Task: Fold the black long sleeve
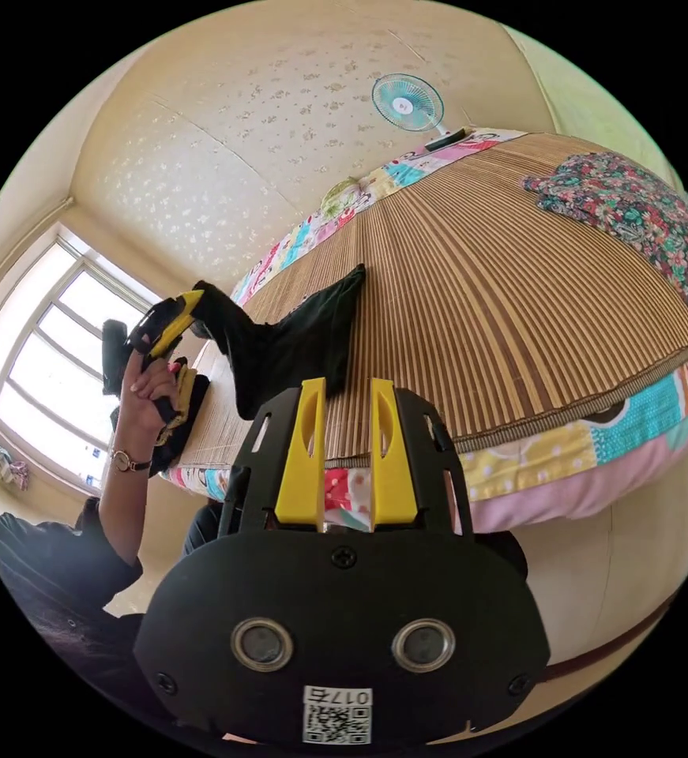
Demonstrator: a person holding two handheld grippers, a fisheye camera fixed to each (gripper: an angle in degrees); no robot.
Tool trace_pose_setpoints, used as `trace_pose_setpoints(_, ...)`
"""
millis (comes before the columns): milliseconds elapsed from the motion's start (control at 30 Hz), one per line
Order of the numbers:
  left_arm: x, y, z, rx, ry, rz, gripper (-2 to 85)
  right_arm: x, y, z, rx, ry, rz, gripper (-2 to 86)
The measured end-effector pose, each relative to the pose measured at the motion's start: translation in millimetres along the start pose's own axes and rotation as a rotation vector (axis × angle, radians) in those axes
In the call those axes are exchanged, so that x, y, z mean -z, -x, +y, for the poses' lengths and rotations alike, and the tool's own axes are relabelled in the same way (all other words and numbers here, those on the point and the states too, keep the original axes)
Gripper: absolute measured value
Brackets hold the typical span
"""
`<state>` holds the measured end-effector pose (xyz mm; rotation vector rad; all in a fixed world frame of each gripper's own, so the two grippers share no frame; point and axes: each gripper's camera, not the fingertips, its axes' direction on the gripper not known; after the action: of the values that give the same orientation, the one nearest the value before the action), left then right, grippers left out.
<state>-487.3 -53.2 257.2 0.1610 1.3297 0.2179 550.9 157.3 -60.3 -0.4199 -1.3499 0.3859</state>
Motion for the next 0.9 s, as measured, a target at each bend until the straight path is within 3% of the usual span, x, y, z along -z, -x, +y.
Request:
trace_pose_setpoints(100, -82, -24, 14, -0.075, 0.176, -0.010, 1.9, 17, -15, 1, -0.033, -0.006, -0.010, 8.8)
trace_pose_setpoints(167, -109, -31, 31, -0.114, 0.220, 0.078, 1.2, 26, -22, 1, -0.046, -0.014, -0.002, 8.9)
trace_pose_setpoints(233, -124, -30, 47, -0.100, 0.271, 0.039, 2.8, 32, -30, 0, -0.058, -0.012, 0.000, 9.2)
trace_pose_setpoints(500, -50, 8, 111, 0.001, 0.025, -0.364, 10.0, 28, -31, -35, -0.040, -0.032, -0.156, 10.4)
trace_pose_setpoints(667, -60, 41, 134, 0.102, 0.091, -0.422, 10.9, -20, -6, -116, 0.021, 0.019, -0.213, 11.9)
trace_pose_setpoints(800, -69, 66, 150, 0.180, 0.146, -0.374, 9.7, -78, -1, -163, 0.032, 0.252, -0.197, 8.1)
trace_pose_setpoints(900, -65, 78, 155, 0.194, 0.180, -0.364, 5.1, -23, 16, -155, 0.121, 0.101, -0.243, 4.0)
